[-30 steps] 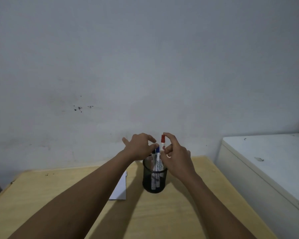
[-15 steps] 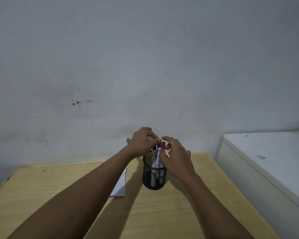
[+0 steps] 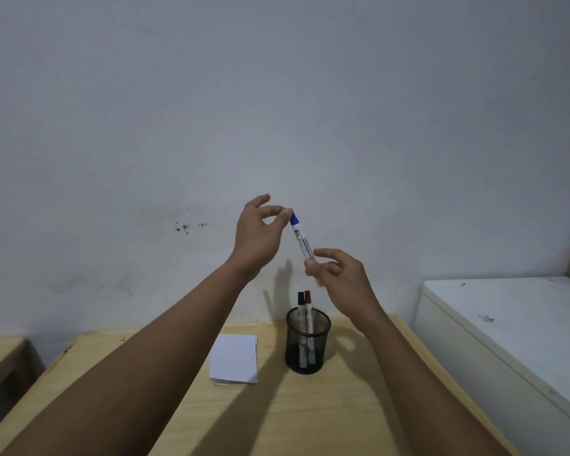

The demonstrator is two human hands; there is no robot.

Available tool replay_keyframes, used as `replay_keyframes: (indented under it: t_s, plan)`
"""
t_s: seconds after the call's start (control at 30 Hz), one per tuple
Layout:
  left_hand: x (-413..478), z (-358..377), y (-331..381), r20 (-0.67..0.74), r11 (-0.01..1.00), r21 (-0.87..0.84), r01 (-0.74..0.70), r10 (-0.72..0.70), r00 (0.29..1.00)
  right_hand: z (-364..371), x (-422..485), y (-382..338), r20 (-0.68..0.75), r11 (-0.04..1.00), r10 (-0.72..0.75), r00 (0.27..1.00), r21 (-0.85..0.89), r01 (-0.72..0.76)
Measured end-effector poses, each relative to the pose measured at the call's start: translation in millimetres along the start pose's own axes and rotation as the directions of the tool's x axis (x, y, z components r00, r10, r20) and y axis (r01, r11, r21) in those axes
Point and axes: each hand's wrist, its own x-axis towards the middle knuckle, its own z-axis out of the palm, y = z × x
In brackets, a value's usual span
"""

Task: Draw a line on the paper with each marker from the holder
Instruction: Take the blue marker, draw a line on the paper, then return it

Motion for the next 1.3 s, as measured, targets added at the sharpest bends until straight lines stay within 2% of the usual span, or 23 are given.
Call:
replay_keyframes:
  t_s: [0.1, 0.17, 0.23, 0.33, 0.43, 0.57, 0.7, 0.87, 0.97, 1.03, 1.13, 1.3]
  plan:
    - [-10.4, -24.9, 16.4, 0.002, 0.996, -0.08, 0.027, -0.027, 1.0, -1.6, -10.4, -25.8, -0.034, 0.955, 0.065, 0.997, 0.293, -0.052]
    - [-23.2, -42.2, 23.0, 0.056, 0.997, -0.081, 0.014, -0.01, 0.998, -3.7, -15.3, -39.5, -0.021, 0.825, 0.164, 0.986, 0.551, -0.125]
    - [-39.2, -54.4, 28.2, 0.13, 0.999, -0.002, -0.036, 0.036, 0.991, -2.2, -19.9, -52.0, 0.004, 0.723, 0.194, 0.981, 0.675, -0.146]
    - [-61.8, -64.2, 31.5, 0.203, 0.956, 0.237, -0.174, 0.126, 0.971, 9.2, -34.3, -69.8, 0.033, 0.832, 0.143, 0.989, 0.538, -0.139]
    - [-76.3, -75.0, 28.0, 0.236, 0.856, 0.42, -0.301, 0.217, 0.947, 17.1, -48.3, -82.8, 0.01, 0.925, 0.074, 0.997, 0.374, -0.072]
    - [-89.1, -91.5, 30.3, 0.256, 0.645, 0.644, -0.411, 0.325, 0.911, 24.7, -59.9, -88.8, -0.005, 0.964, 0.013, 1.0, 0.266, -0.011]
    - [-96.6, -100.5, 31.6, 0.357, 0.462, 0.719, -0.52, 0.397, 0.846, 37.3, -65.0, -88.4, -0.012, 0.965, 0.005, 1.0, 0.262, -0.002]
    - [-95.6, -111.5, 21.2, 0.402, 0.538, 0.671, -0.511, 0.315, 0.86, 48.2, -63.7, -83.8, 0.035, 0.971, -0.032, 0.999, 0.238, 0.023]
    - [-88.4, -124.1, 1.1, 0.401, 0.674, 0.604, -0.425, 0.205, 0.893, 54.6, -59.7, -80.1, 0.081, 0.977, -0.102, 0.991, 0.198, 0.084]
    - [-85.0, -132.6, -19.9, 0.388, 0.73, 0.582, -0.359, 0.138, 0.911, 58.1, -54.3, -75.1, 0.064, 0.975, -0.097, 0.993, 0.207, 0.082]
    - [-90.0, -141.2, -54.7, 0.373, 0.739, 0.619, -0.266, 0.021, 0.928, 69.4, -46.9, -59.4, 0.028, 0.977, -0.052, 0.998, 0.211, 0.045]
    - [-113.6, -135.8, -111.0, 0.406, 0.645, 0.725, -0.243, -0.115, 0.907, 102.1, -42.1, -12.9, 0.067, 0.984, 0.025, 0.997, 0.175, -0.037]
